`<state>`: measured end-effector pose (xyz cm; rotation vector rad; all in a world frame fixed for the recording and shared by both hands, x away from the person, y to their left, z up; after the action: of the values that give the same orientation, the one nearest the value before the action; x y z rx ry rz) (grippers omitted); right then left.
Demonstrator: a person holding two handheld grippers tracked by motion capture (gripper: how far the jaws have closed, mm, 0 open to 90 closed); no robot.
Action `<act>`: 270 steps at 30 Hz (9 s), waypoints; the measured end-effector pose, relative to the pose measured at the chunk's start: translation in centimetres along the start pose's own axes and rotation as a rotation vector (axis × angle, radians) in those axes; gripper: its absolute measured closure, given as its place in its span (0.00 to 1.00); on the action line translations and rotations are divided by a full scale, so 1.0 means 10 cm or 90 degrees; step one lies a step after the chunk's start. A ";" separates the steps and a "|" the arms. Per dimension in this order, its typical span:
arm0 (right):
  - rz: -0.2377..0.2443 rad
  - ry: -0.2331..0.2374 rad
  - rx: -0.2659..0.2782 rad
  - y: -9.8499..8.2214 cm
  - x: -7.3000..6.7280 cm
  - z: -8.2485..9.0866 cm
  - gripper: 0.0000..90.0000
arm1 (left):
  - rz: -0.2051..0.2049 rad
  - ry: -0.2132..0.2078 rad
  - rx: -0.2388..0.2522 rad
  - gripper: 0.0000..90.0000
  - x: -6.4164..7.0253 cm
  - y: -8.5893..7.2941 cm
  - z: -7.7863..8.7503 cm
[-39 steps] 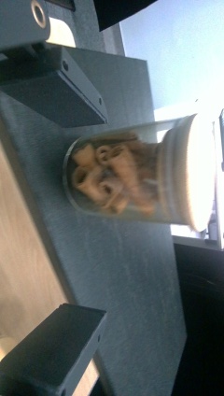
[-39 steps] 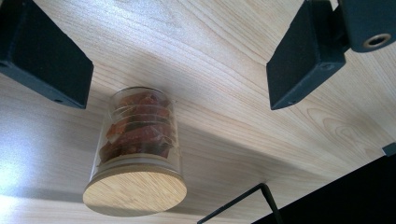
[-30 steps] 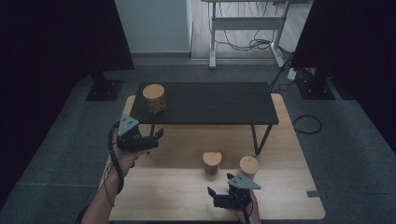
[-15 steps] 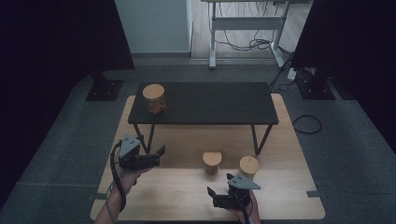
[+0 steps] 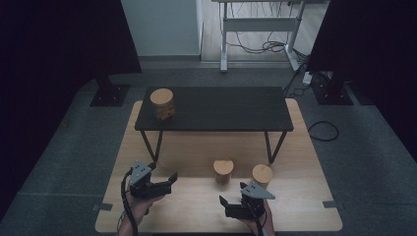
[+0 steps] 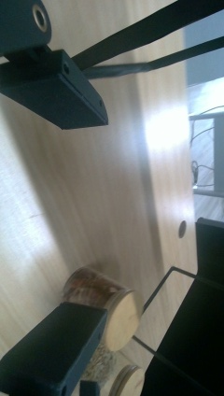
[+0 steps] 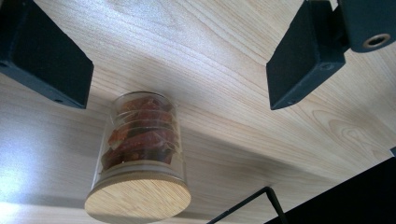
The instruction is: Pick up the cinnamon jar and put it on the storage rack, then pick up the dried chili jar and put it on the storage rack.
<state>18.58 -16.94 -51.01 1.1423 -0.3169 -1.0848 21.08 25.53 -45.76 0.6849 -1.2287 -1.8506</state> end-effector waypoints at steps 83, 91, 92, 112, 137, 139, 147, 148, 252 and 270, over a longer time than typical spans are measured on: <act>0.006 -0.102 -0.036 0.27 -0.10 -0.60 0.13 | 0.023 -0.038 -0.042 0.09 -0.07 -0.35 -0.15; 0.003 -0.089 -0.043 0.30 -0.09 -0.66 0.12 | 0.020 -0.040 -0.047 0.09 -0.06 -0.35 -0.17; 0.003 -0.089 -0.043 0.30 -0.09 -0.66 0.12 | 0.020 -0.040 -0.047 0.09 -0.06 -0.35 -0.17; -0.019 -0.126 -0.047 0.34 -0.13 -0.80 0.10 | 0.018 -0.046 -0.046 0.09 -0.05 -0.36 -0.18; -0.037 -0.146 -0.056 0.39 -0.13 -1.00 0.08 | 0.017 -0.048 -0.044 0.10 -0.05 -0.37 -0.18; -0.036 -0.147 -0.057 0.40 -0.13 -1.02 0.08 | 0.017 -0.048 -0.044 0.10 -0.05 -0.37 -0.17; -0.036 -0.148 -0.060 0.43 -0.11 -1.07 0.09 | 0.018 -0.048 -0.046 0.10 -0.06 -0.38 -0.18; -0.035 -0.147 -0.061 0.44 -0.11 -1.08 0.09 | 0.018 -0.047 -0.046 0.10 -0.06 -0.38 -0.18; 0.084 -0.030 0.015 0.71 -0.36 -0.29 0.26 | 0.033 -0.034 -0.036 0.11 -0.09 -0.36 -0.14; 0.106 -0.020 0.027 0.80 -0.38 -0.22 0.26 | 0.030 -0.046 -0.037 0.11 -0.09 -0.35 -0.15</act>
<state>22.46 -12.52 -44.06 1.1167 -0.4525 -0.9542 21.62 26.36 -49.60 0.5578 -1.2208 -1.8788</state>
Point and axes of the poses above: each handheld gripper's, and its own axes: z roughly backward along the jaws, y roughly out of its top, x roughly to its right, the point moved 6 cm from there along -z, roughly forward along the jaws, and after that the axes turned 9 degrees about -z, right-handed, at the moved point
